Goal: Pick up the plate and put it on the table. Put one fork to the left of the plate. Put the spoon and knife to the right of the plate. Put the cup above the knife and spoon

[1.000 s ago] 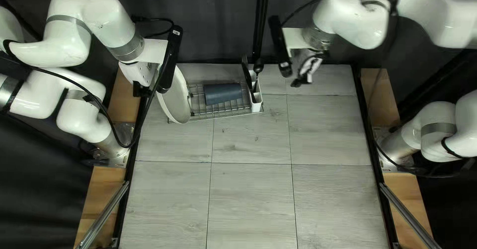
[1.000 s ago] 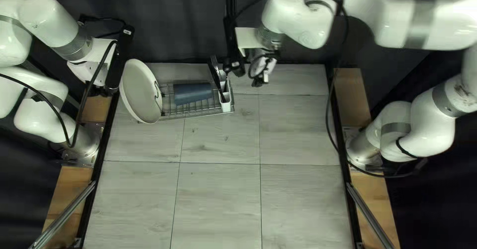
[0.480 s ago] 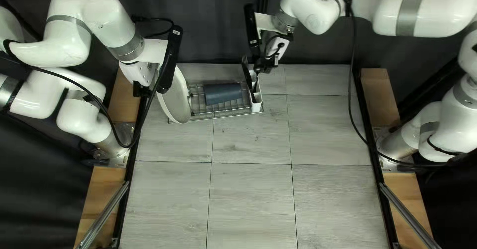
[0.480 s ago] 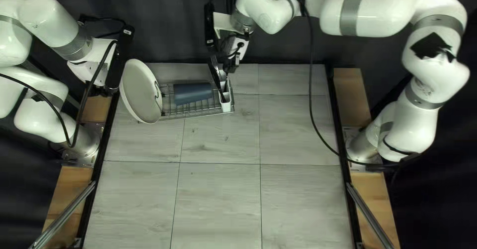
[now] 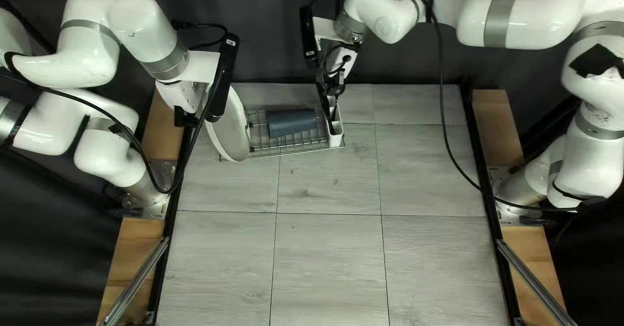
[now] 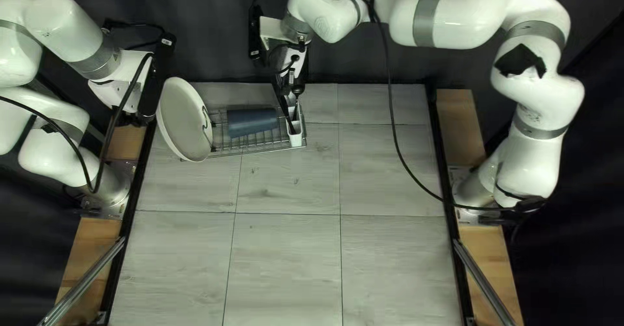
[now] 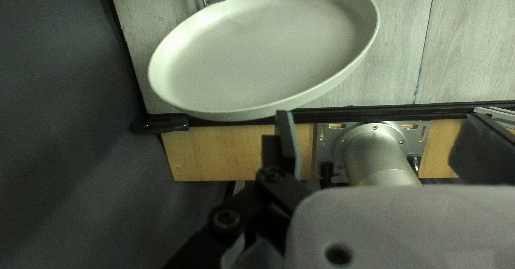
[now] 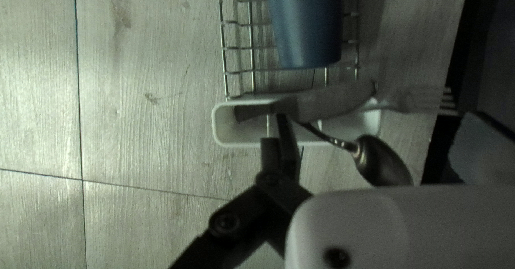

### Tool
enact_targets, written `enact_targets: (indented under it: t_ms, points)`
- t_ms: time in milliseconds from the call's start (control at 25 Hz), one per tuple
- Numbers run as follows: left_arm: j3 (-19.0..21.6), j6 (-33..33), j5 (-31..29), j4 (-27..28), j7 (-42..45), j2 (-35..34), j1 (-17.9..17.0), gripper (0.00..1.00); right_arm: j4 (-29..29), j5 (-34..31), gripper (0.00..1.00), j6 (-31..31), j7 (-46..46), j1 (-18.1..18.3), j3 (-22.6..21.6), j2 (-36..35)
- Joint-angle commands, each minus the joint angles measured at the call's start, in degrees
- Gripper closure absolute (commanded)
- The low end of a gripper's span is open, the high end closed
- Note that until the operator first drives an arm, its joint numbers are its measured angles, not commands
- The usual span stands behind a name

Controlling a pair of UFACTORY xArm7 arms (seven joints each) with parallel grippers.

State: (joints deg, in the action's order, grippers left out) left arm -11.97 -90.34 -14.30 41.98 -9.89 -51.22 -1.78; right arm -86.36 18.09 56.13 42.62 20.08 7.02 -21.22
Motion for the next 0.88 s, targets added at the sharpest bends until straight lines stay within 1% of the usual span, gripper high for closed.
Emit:
enact_targets:
  t_ms: [40, 320, 520, 600, 880]
  points:
    - [0.0, 0.0, 0.0, 0.0, 0.0, 0.0, 0.0, 0.0, 0.3, -0.6, 1.0, 0.6, -0.3, -0.4, 0.0, 0.3]
    - [0.0, 0.0, 0.0, 0.0, 0.0, 0.0, 0.0, 0.0, -1.0, -1.8, 1.0, 3.6, -1.5, -1.0, 0.0, 0.6]
    - [0.0, 0.0, 0.0, 0.0, 0.0, 0.0, 0.0, 0.0, 2.0, -4.1, 1.0, 5.6, -3.6, -2.3, 0.1, 6.4]
    - [0.0, 0.0, 0.0, 0.0, 0.0, 0.0, 0.0, 0.0, 3.2, -6.1, 1.0, 6.9, -6.0, -3.3, -0.1, 9.9]
    - [0.0, 0.0, 0.0, 0.0, 0.0, 0.0, 0.0, 0.0, 3.6, -11.9, 1.0, 9.3, -12.4, -5.3, -0.6, 15.9]
